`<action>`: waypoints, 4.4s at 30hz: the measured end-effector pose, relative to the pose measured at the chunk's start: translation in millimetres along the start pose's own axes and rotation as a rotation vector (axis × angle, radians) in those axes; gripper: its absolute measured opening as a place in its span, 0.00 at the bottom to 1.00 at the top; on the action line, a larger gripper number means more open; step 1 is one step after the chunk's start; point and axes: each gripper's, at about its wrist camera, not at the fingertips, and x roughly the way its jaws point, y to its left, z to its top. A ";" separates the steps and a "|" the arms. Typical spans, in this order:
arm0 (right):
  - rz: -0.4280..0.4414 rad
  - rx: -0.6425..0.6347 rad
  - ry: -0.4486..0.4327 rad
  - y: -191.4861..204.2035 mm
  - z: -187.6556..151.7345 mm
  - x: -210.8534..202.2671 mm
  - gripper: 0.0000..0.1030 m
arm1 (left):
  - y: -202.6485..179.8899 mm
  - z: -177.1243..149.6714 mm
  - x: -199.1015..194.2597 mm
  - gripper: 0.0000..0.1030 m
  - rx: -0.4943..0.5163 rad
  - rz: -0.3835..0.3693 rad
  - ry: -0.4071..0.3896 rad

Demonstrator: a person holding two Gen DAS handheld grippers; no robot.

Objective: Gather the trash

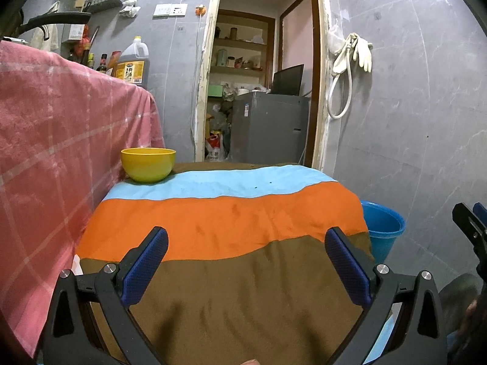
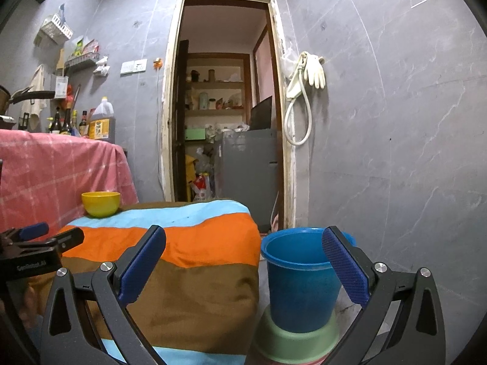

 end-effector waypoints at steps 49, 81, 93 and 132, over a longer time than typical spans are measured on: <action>0.007 0.011 0.025 3.6 -9.1 5.7 1.00 | 5.2 -18.4 0.6 0.98 0.037 0.025 -0.039; 0.005 0.013 0.025 4.5 -8.8 5.4 1.00 | 7.4 -21.0 1.4 0.98 0.032 0.023 -0.036; 0.005 0.013 0.025 4.5 -8.5 5.3 1.00 | 5.8 -21.0 1.3 0.98 0.031 0.025 -0.036; 0.005 0.013 0.027 5.7 -7.3 5.0 1.00 | 2.1 -20.3 1.0 0.98 0.029 0.028 -0.034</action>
